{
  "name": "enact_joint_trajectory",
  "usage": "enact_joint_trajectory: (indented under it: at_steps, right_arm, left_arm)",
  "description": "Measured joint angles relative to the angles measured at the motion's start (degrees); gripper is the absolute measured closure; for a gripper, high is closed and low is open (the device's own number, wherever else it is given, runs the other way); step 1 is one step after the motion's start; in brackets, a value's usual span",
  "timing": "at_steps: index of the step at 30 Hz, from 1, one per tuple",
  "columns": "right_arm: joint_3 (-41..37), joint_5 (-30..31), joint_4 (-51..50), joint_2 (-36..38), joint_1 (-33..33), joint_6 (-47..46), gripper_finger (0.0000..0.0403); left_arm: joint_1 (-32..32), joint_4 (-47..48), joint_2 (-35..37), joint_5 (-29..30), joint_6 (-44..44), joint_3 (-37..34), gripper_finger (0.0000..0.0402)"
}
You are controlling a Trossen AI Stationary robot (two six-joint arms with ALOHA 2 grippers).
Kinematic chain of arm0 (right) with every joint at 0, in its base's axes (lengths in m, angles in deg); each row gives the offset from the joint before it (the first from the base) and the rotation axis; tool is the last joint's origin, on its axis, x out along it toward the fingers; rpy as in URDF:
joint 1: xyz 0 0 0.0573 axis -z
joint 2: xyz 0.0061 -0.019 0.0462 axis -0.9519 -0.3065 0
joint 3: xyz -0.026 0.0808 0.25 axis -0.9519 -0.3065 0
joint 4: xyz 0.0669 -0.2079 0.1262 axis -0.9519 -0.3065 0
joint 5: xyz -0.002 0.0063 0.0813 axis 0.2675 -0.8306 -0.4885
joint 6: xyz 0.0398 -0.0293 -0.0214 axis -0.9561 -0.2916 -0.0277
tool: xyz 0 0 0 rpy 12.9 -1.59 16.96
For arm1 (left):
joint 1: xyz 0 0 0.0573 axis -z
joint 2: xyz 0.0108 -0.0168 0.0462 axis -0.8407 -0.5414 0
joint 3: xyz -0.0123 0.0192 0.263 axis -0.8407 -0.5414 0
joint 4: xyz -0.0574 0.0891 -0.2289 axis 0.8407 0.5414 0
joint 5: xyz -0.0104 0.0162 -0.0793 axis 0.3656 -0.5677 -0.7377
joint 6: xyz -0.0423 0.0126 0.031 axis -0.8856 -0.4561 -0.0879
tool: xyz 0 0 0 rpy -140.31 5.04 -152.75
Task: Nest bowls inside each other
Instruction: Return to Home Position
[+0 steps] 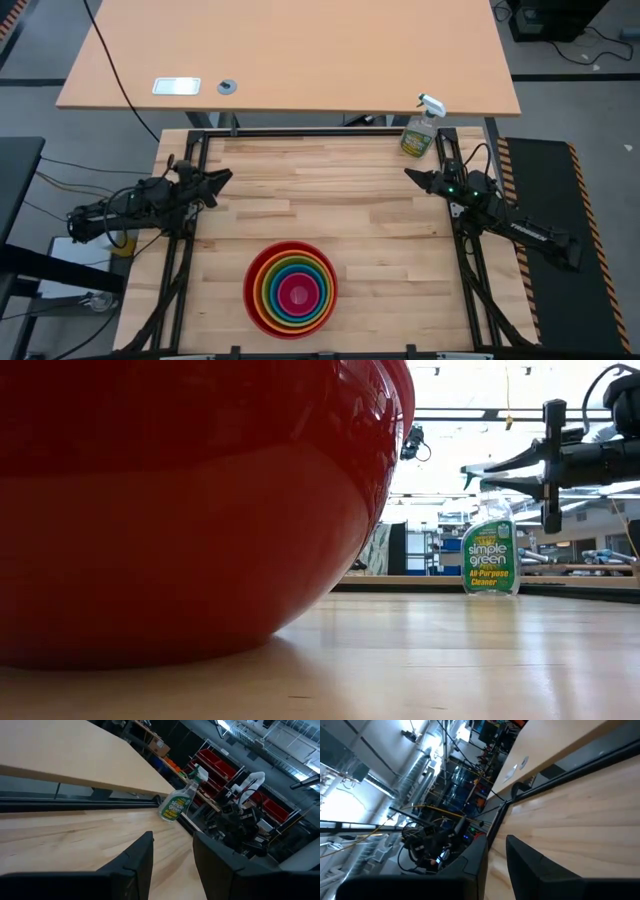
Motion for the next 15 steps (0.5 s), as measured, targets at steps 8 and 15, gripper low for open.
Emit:
enact_joint_trajectory:
  at_steps: [8,15]
  right_arm:
    - [0.0,0.0,0.0,0.0,0.0,0.0,0.0325]
    - [0.0,3.5,0.1,0.0,0.0,1.0,0.0325]
  left_arm:
    - [0.0,3.0,0.0,0.0,0.2,0.0,0.0261]
    - [0.0,8.5,0.0,1.3,0.7,0.0,0.026]
